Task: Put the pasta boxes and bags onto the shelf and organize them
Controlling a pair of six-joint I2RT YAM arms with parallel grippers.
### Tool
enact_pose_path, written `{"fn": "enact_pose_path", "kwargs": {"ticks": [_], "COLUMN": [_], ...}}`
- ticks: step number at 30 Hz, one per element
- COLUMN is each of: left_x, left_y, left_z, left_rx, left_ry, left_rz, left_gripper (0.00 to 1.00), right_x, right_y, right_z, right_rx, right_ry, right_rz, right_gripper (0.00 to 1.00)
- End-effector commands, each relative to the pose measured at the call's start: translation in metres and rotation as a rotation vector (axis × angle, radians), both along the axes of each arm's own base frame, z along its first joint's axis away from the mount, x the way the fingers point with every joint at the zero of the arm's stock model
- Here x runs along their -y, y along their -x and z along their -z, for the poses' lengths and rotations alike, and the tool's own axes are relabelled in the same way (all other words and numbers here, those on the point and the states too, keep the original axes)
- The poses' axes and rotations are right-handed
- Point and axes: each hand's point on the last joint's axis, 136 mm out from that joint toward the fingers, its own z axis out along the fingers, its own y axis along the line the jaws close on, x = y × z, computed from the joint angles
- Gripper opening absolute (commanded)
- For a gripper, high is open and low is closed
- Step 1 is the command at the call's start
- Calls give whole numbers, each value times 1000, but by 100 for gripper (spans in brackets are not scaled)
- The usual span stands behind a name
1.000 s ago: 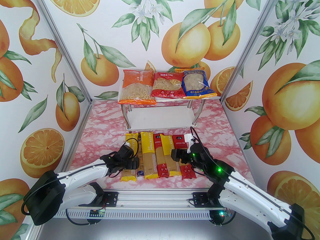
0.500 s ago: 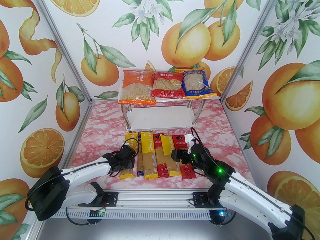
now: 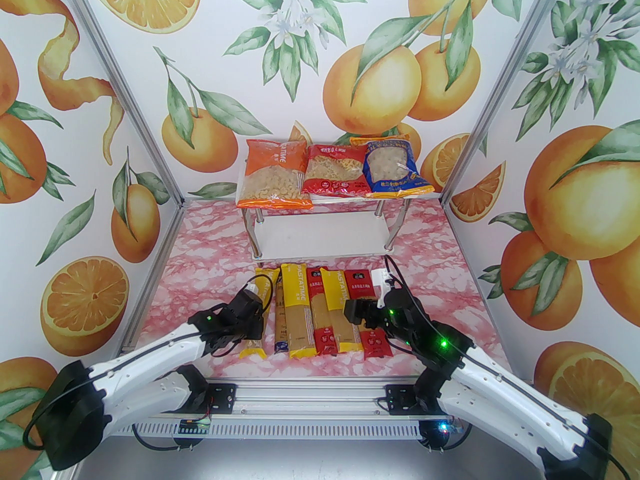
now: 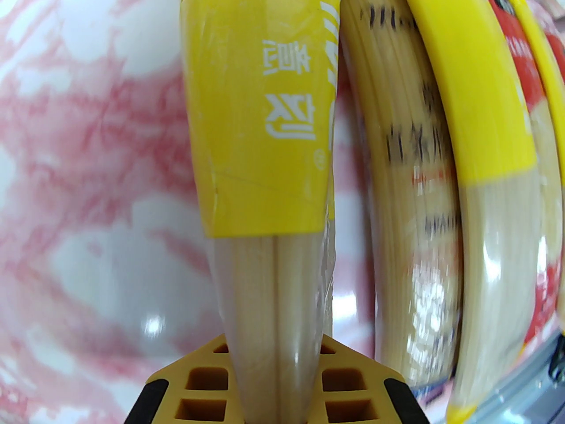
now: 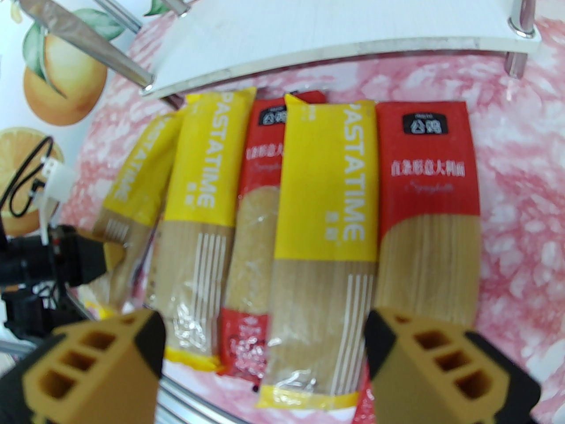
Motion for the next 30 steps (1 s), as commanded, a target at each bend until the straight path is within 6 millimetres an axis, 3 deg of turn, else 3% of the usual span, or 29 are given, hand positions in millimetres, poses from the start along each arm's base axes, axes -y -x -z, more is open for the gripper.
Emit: {"fn": "enact_pose_path", "kwargs": {"ticks": [1,10,14,19,26,30], "left_x": [14,30,33,44,70,75], "left_y": [-3,0,-10,-47,-113,-132], "left_z": [-37,-94,-111,-128,-147,-155], "left_rx": [63,102,164,289,449,492], "left_ry": [109,266,290,353,332,302], "left_rz": [52,115,108,70,59,53], "left_gripper": [0,0,0,0,0,0], "right_x": [3,2,-1,-7,-19,-22], "right_y": [-2,-5,-6,-8,-13,-15], "right_z": [-3,-7,-8,-4,-1,0], "right_rx": [23,28,27,11,-4,-9], "right_ry": [16,21,14,15,18,17], "right_rz": [14,14,6,-9,-34,-42], "right_gripper": [79,79,79,79,79,79]}}
